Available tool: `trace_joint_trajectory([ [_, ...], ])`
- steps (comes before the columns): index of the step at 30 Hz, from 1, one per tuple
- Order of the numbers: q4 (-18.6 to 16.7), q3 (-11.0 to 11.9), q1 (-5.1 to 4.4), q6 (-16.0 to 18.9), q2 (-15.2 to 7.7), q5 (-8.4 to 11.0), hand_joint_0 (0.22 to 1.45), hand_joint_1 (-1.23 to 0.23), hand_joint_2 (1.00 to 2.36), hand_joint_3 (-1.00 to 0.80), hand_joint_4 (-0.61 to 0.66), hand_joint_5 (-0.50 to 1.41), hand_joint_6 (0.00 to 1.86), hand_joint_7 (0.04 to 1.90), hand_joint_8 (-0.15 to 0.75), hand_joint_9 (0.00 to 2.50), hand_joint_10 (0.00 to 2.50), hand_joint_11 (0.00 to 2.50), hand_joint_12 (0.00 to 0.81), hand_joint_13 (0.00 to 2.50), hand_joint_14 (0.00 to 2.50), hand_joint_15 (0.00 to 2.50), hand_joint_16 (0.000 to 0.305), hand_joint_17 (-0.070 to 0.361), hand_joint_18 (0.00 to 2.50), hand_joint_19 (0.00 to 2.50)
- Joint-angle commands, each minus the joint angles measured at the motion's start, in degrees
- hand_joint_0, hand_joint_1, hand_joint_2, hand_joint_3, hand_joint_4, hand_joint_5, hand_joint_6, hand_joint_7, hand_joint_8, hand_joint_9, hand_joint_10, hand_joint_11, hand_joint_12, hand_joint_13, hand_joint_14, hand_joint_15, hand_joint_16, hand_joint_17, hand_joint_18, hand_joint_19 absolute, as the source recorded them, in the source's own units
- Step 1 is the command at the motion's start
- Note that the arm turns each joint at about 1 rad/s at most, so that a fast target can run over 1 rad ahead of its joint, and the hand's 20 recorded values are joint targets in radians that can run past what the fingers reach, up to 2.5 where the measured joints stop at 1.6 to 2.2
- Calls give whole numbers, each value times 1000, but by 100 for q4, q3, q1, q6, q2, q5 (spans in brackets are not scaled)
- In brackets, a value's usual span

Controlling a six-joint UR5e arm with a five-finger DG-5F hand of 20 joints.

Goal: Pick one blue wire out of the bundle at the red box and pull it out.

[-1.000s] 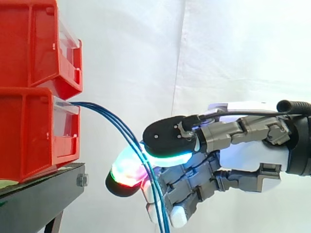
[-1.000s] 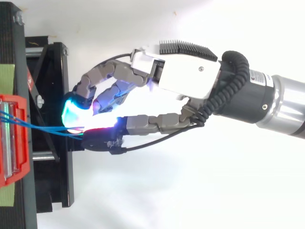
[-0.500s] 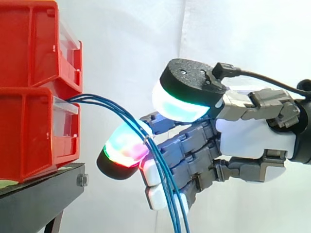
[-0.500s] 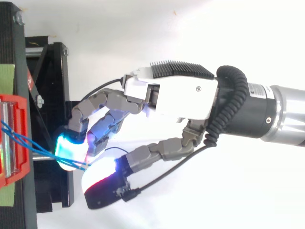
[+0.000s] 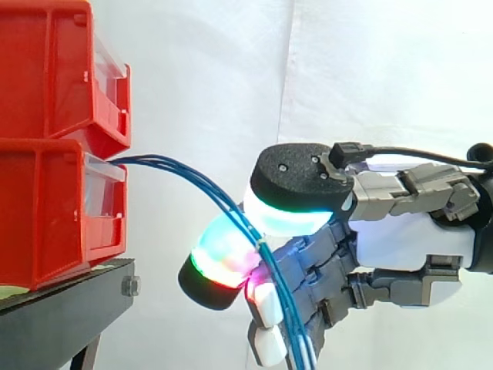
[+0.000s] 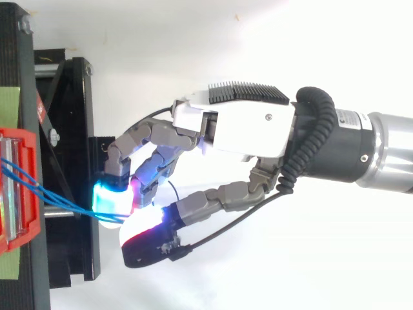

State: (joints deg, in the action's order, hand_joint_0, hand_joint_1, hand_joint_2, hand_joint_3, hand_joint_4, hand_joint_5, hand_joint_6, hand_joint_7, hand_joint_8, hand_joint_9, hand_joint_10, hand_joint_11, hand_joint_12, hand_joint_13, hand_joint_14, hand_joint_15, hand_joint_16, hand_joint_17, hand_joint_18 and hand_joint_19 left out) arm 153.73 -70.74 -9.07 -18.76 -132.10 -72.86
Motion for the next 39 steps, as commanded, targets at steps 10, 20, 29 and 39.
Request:
trace_joint_trajectory([
  [10, 26, 8, -25, 127, 8, -9, 643, -798, 1021, -117, 67, -192, 984, 892, 395, 1005, 13, 751, 442, 1028, 16, 493, 57, 127, 983, 483],
  [20, 975, 43, 10, 320, 413, -255, 690, -846, 1020, -177, 78, -195, 983, 952, 397, 1002, 14, 772, 440, 1040, 18, 495, 56, 125, 994, 473],
  [29, 2733, 43, 89, 733, 791, -809, 787, -899, 1013, -314, 137, -211, 990, 897, 389, 975, 15, 791, 433, 1054, 17, 502, 55, 123, 994, 466],
  [39, 2917, 43, 221, 883, 966, -1020, 716, -878, 1000, -500, 229, -207, 983, 816, 385, 977, 12, 829, 439, 1063, 19, 518, 55, 123, 1024, 440],
])
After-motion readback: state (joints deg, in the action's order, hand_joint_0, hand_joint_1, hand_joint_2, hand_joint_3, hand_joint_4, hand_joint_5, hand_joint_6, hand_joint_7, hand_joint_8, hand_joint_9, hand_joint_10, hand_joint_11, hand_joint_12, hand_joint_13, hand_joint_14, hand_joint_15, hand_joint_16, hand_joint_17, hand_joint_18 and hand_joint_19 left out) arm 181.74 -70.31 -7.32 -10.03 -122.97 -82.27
